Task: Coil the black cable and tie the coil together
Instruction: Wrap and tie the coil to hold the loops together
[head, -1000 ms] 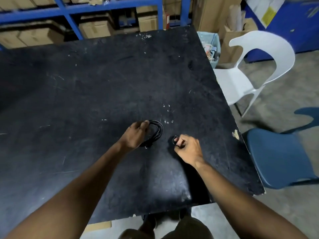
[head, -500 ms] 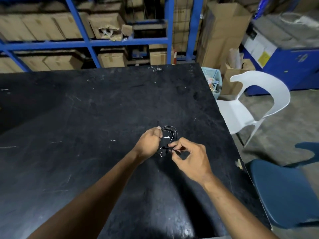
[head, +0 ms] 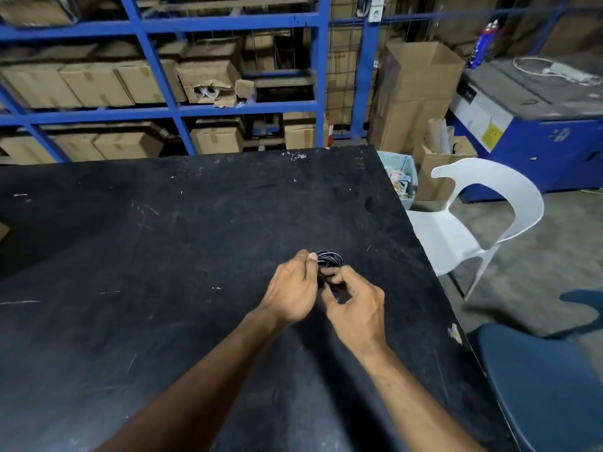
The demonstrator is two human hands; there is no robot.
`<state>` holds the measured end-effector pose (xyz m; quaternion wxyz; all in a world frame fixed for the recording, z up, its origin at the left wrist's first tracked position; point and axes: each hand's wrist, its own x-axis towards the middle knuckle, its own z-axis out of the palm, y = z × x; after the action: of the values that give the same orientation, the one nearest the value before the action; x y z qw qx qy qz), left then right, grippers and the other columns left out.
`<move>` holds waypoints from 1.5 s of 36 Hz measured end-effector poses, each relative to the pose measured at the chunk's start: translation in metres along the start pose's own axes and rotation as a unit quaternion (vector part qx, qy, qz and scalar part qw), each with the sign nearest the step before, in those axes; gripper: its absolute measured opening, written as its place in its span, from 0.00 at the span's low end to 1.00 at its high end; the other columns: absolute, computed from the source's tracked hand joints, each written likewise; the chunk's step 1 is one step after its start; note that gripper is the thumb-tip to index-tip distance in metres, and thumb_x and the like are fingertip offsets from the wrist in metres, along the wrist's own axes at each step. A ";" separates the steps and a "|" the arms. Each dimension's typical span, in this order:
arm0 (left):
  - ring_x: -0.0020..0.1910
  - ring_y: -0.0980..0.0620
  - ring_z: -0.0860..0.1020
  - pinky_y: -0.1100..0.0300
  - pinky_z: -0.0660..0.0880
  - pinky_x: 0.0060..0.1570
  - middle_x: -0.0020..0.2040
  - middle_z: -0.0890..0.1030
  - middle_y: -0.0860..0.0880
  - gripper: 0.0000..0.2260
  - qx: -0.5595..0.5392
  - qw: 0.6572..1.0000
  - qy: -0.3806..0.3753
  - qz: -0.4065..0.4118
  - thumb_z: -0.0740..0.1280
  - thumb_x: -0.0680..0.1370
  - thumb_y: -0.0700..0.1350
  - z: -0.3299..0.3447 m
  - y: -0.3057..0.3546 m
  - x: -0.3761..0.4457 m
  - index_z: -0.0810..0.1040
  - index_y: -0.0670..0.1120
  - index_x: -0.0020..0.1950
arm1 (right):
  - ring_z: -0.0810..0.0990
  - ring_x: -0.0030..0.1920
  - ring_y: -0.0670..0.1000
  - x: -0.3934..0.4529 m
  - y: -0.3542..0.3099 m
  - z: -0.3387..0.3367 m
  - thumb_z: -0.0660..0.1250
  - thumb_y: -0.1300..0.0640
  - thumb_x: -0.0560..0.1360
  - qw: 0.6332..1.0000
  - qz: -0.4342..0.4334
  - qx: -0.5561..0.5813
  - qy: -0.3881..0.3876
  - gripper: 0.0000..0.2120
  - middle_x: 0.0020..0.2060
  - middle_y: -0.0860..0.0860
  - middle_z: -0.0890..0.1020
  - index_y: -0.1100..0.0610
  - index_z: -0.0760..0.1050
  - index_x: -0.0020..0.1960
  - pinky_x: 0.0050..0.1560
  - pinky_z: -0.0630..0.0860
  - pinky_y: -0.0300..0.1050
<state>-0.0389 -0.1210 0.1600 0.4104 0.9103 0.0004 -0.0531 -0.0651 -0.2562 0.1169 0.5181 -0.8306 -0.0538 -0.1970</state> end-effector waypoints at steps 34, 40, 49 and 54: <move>0.35 0.47 0.77 0.45 0.76 0.45 0.33 0.76 0.52 0.13 -0.013 0.999 -0.030 0.025 0.54 0.86 0.52 -0.002 0.030 -0.003 0.69 0.52 0.44 | 0.86 0.52 0.47 0.007 -0.008 -0.035 0.73 0.68 0.75 0.984 -0.150 -0.054 0.079 0.08 0.53 0.51 0.86 0.61 0.86 0.52 0.51 0.84 0.42; 0.38 0.46 0.76 0.50 0.70 0.44 0.33 0.74 0.52 0.12 0.060 0.995 -0.037 0.076 0.55 0.86 0.51 -0.004 0.020 -0.009 0.70 0.48 0.47 | 0.82 0.39 0.44 0.028 -0.013 -0.055 0.75 0.66 0.75 0.995 -0.101 -0.013 0.004 0.06 0.45 0.47 0.84 0.57 0.85 0.48 0.40 0.80 0.40; 0.35 0.57 0.73 0.54 0.69 0.44 0.34 0.76 0.62 0.14 0.046 0.991 -0.071 0.102 0.56 0.86 0.51 -0.014 0.018 -0.013 0.68 0.62 0.41 | 0.83 0.51 0.49 0.060 -0.016 -0.074 0.77 0.63 0.74 0.985 -0.101 0.001 -0.141 0.06 0.51 0.45 0.84 0.54 0.86 0.47 0.49 0.79 0.52; 0.35 0.57 0.72 0.57 0.65 0.44 0.33 0.75 0.60 0.12 0.057 0.987 -0.075 0.134 0.57 0.86 0.49 -0.018 0.021 -0.013 0.67 0.57 0.42 | 0.85 0.52 0.48 0.069 -0.021 -0.077 0.76 0.64 0.74 0.981 -0.078 -0.001 -0.179 0.06 0.50 0.44 0.88 0.54 0.86 0.47 0.55 0.81 0.51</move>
<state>-0.0495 -0.1209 0.1894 0.3605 0.9174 -0.1552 -0.0657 -0.0292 -0.3223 0.1903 0.4820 -0.8464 -0.2102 -0.0846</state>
